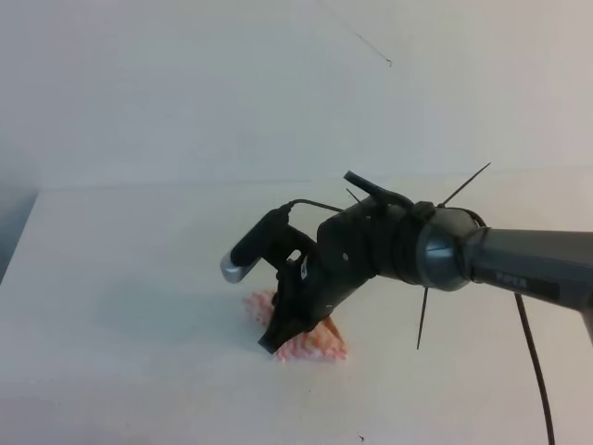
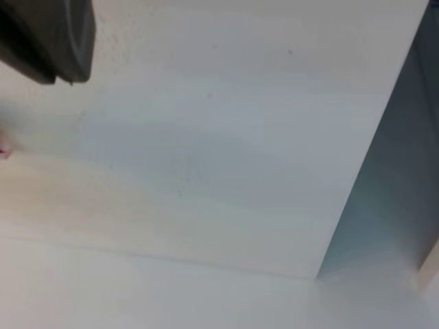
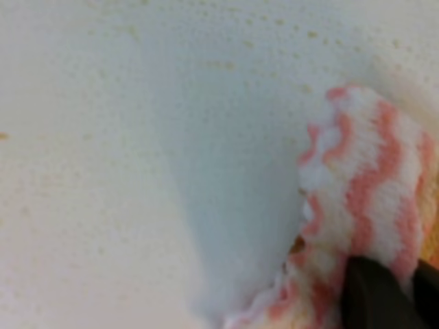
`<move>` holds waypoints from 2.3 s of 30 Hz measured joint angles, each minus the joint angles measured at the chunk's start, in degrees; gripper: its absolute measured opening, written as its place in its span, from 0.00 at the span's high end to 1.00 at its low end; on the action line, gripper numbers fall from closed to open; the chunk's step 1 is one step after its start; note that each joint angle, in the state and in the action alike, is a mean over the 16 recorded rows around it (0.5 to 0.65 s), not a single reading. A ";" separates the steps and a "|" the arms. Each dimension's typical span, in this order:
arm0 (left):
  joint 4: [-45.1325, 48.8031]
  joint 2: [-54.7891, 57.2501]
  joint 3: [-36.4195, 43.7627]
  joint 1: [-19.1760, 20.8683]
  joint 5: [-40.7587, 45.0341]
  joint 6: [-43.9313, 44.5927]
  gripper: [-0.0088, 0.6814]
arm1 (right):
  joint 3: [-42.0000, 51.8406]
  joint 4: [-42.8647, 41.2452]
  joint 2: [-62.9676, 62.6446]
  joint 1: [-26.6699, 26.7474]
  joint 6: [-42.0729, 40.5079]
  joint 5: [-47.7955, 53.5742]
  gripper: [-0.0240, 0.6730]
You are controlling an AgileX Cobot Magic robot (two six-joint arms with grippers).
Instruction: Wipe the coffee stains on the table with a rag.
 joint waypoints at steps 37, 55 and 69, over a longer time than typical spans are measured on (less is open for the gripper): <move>0.00 -0.20 -0.16 -0.01 0.12 0.00 0.99 | -5.24 6.16 3.70 9.34 4.34 2.16 0.92; 0.00 -0.20 0.00 -0.01 -0.06 0.00 0.99 | 8.37 -33.02 -14.89 9.26 42.52 7.42 0.92; -0.01 0.30 -0.47 0.01 0.12 0.00 0.99 | 23.56 -37.11 -16.76 2.07 58.33 -3.55 0.72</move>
